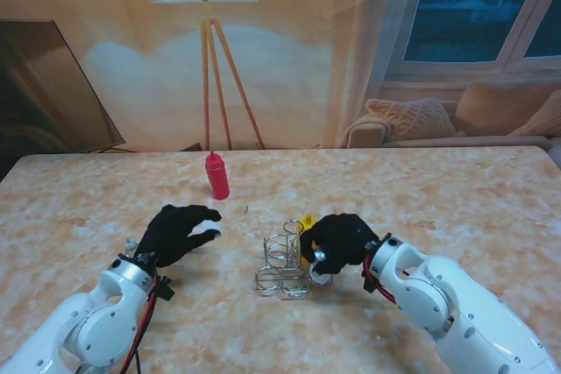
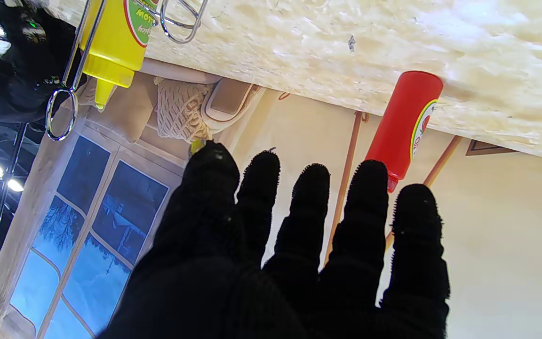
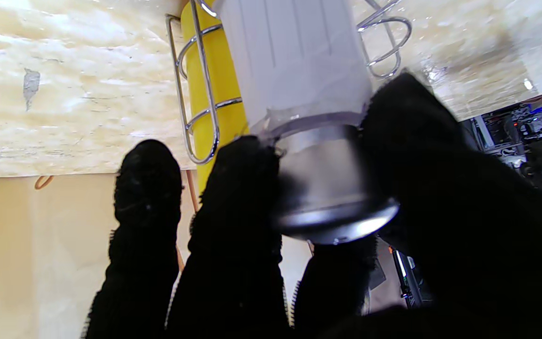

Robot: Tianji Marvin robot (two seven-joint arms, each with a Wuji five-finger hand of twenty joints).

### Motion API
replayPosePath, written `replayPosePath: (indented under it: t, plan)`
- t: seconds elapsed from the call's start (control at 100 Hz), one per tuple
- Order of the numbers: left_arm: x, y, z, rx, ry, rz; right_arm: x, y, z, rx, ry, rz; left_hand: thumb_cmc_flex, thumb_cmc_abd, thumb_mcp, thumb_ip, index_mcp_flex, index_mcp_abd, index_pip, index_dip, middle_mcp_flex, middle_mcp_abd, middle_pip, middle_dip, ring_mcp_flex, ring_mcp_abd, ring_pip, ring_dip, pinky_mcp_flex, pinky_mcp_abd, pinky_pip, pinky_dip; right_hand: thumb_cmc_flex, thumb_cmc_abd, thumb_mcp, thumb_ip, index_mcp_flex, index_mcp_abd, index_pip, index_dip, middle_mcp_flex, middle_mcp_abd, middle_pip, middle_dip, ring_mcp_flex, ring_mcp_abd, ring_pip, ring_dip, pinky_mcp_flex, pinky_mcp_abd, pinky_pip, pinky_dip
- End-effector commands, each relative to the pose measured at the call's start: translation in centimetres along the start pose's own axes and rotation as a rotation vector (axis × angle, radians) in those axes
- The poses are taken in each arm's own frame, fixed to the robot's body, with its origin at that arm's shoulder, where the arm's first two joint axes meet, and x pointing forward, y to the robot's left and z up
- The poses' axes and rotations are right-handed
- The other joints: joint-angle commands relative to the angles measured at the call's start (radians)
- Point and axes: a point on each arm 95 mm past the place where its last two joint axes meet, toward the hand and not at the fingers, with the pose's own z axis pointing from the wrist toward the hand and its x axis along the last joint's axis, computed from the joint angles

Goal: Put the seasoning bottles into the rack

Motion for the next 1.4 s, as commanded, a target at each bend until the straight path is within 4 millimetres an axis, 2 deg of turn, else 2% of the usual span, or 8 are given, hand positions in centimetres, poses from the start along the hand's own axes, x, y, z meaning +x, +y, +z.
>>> replayPosePath:
  t: [0.0, 0.49, 1.39]
  plan:
    - [0.1, 0.2, 0.0, -0.015, 0.001, -0.005, 0.7, -0.7, 0.1, 0.015, 0.001, 0.012, 0.000, -0.010, 0.011, 0.024, 0.019, -0.013, 0.012, 0.012, 0.004, 0.009, -0.006, 0.006, -0.029, 0.015, -0.015, 0.023, -0.014, 0.011, -0.011, 0.019, 0.039, -0.045, 0.080, -0.015, 0.034, 0.022, 0.105, 0.017, 0.072, -0.107, 0.097, -0.041, 0.030, -0.092, 0.021, -0.023, 0.015, -0.024, 0.029, 0.008]
    - [0.1, 0.2, 0.0, -0.019, 0.004, -0.007, 0.3, -1.7, 0.6, 0.036, -0.006, 0.000, 0.000, -0.013, 0.011, 0.024, 0.020, -0.012, 0.013, 0.014, 0.004, 0.008, -0.006, 0.006, -0.029, 0.014, -0.016, 0.023, -0.014, 0.011, -0.011, 0.019, 0.036, -0.053, 0.083, -0.019, 0.036, 0.005, 0.118, 0.004, 0.076, -0.120, 0.100, -0.055, 0.029, -0.093, 0.018, -0.031, 0.008, -0.034, 0.023, 0.000]
    - [0.1, 0.3, 0.1, -0.032, 0.004, -0.010, 0.3, -1.8, 0.3, -0.041, -0.028, -0.055, -0.004, -0.015, 0.012, 0.025, 0.020, -0.013, 0.013, 0.015, 0.005, 0.007, -0.006, 0.007, -0.028, 0.015, -0.017, 0.023, -0.015, 0.012, -0.013, 0.020, 0.021, -0.079, 0.093, -0.018, 0.027, -0.024, 0.166, 0.002, 0.077, -0.143, 0.161, -0.062, 0.045, -0.132, 0.070, -0.034, 0.031, -0.047, 0.045, -0.003]
